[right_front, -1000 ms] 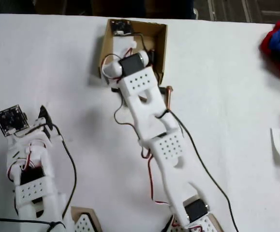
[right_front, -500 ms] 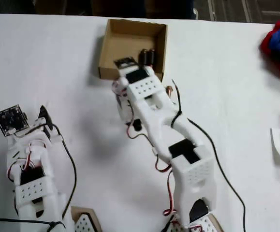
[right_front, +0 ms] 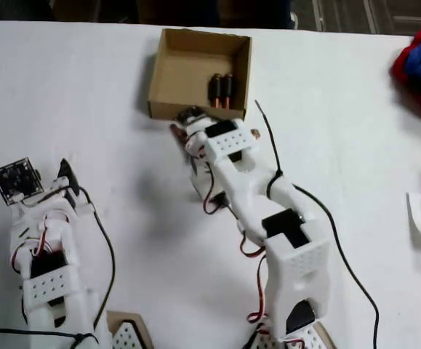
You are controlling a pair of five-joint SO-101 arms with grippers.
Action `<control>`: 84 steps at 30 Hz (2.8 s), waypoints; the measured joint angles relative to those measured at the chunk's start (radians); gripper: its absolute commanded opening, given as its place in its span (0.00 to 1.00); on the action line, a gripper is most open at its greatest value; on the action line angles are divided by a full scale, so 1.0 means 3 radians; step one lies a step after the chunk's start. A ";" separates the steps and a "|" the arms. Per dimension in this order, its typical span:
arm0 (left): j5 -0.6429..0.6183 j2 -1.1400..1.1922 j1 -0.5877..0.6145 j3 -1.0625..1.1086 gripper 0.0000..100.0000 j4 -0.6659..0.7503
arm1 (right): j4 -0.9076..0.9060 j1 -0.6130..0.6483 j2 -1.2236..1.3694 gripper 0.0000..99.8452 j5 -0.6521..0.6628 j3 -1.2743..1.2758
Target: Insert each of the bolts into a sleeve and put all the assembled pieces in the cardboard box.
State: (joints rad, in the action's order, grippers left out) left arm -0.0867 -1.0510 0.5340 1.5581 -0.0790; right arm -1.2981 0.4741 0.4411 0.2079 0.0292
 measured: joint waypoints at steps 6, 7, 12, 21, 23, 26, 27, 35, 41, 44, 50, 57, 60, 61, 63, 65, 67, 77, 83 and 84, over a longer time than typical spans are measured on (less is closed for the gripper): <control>0.0000 0.0000 0.0000 0.0000 0.21 0.0000 | 0.0005 0.0000 -0.0005 0.13 0.0036 0.0041; 0.0000 0.0000 0.0000 0.0000 0.21 0.0000 | 0.0005 0.0000 -0.0010 0.13 0.0036 0.0056; 0.0000 0.0000 0.0000 0.0000 0.21 0.0000 | 0.0010 0.0000 -0.0020 0.13 0.0036 0.0097; 0.0000 0.0000 0.0000 0.0000 0.21 0.0000 | 0.0015 -0.0051 -0.0020 0.02 0.0036 0.0097; 0.0000 0.0000 0.0000 0.0000 0.21 0.0000 | 0.0031 -0.0051 -0.0015 0.02 0.0036 0.0102; 0.0087 0.0000 -0.0092 -0.0072 0.21 -0.0194 | 0.0123 -0.0072 -0.0015 0.02 0.0036 0.0107; 0.0184 0.0000 -0.0179 -0.0143 0.21 -0.0332 | 0.0159 -0.0102 -0.0015 0.02 0.0036 0.0107; 0.1120 0.0020 -0.1192 -0.1013 0.21 -0.1729 | 0.0307 -0.0670 -0.1401 0.02 0.0307 0.0885; 0.1488 0.0967 -0.1754 -0.2046 0.21 -0.2276 | 0.0680 -0.1064 -0.3350 0.02 0.0522 0.2486; 0.1570 0.1923 -0.1882 -0.2874 0.21 -0.2721 | 0.0854 -0.1417 -0.4153 0.02 0.0460 0.3069; 0.0977 0.3872 -0.2056 -0.5186 0.21 -0.4056 | 0.1304 -0.1718 -0.4982 0.02 0.0169 0.3882; 0.0041 0.5391 -0.2307 -0.7590 0.21 -0.4976 | 0.1775 -0.1718 -0.5104 0.02 0.0097 0.4312; -0.0465 0.5902 -0.2394 -0.8193 0.21 -0.5155 | 0.1785 -0.1713 -0.5104 0.02 0.0097 0.4317; -0.0598 0.6056 -0.2399 -0.8342 0.21 -0.5201 | 0.1785 -0.1708 -0.5109 0.02 0.0097 0.4317; -0.0726 0.6342 -0.2383 -0.8587 0.21 -0.5273 | 0.1785 -0.1708 -0.5109 0.02 0.0097 0.4317; -0.0783 0.6572 -0.2378 -0.8823 0.21 -0.5345 | 0.1785 -0.1708 -0.5109 0.02 0.0097 0.4317; -0.0808 0.6746 -0.2383 -0.9037 0.21 -0.5396 | 0.1785 -0.1708 -0.5109 0.02 0.0097 0.4317; -0.0813 0.7227 -0.2383 -0.9344 0.21 -0.5575 | 0.1795 -0.1708 -0.5109 0.02 0.0097 0.4317; -0.0829 0.7442 -0.2383 -0.9385 0.19 -0.5575 | 0.1795 -0.1708 -0.5109 0.02 0.0097 0.4317; -0.0829 0.7457 -0.2383 -0.9400 0.16 -0.5575 | 0.1795 -0.1708 -0.5109 0.02 0.0097 0.4317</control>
State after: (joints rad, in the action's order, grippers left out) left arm -0.3353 1.1861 -0.1811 -1.2620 -1.7515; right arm -0.7595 -0.0384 -1.0917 0.2371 1.3241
